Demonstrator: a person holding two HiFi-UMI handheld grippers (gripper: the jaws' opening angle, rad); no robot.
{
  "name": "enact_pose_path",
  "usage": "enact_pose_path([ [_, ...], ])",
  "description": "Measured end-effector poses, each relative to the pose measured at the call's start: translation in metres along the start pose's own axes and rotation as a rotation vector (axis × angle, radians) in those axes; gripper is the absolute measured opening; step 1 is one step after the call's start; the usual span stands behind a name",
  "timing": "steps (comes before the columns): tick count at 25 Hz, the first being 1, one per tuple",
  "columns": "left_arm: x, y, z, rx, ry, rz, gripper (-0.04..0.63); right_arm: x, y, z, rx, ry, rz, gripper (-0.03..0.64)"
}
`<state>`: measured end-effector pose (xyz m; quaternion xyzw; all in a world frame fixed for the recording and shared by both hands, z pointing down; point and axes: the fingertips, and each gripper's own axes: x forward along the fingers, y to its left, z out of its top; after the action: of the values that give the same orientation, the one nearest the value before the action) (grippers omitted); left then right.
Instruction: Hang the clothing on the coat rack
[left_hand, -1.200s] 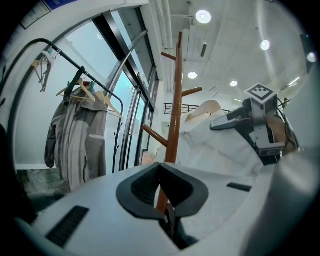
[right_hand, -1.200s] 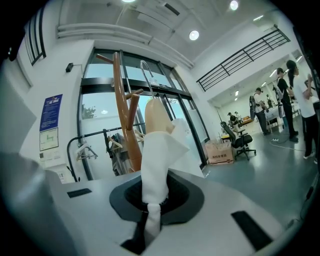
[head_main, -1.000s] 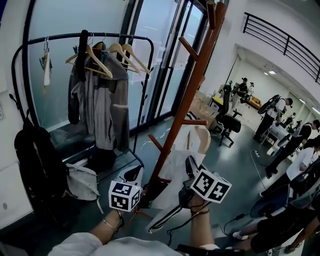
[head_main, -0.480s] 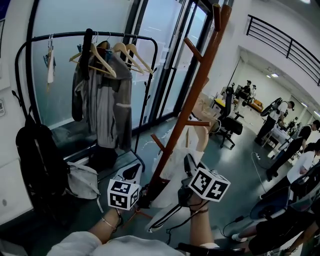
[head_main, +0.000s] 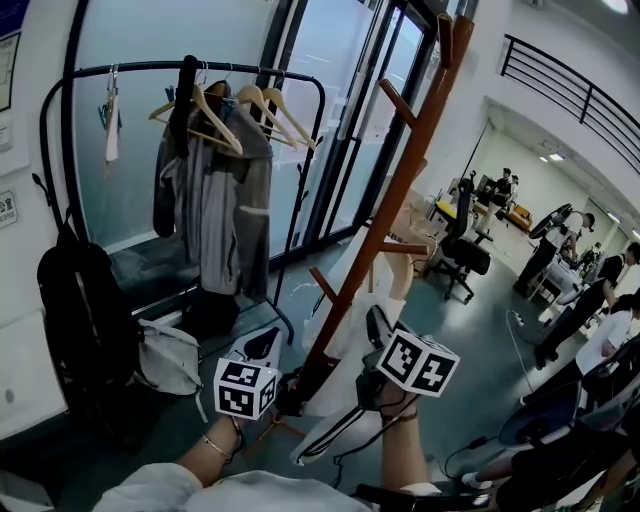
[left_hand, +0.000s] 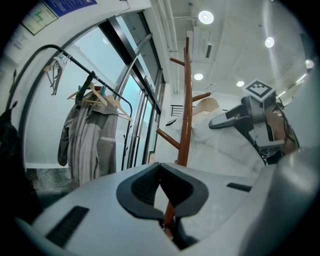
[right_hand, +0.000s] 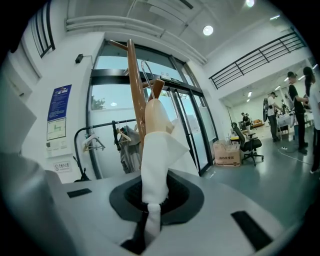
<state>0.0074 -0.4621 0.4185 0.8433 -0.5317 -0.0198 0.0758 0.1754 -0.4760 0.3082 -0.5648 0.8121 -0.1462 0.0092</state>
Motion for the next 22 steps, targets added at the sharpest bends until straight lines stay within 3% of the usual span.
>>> enact_pose_path([
  [22,-0.010,0.025,-0.012,-0.031,0.016,0.049,0.008,0.020,0.009,-0.026,0.034,0.064,0.022,0.038],
])
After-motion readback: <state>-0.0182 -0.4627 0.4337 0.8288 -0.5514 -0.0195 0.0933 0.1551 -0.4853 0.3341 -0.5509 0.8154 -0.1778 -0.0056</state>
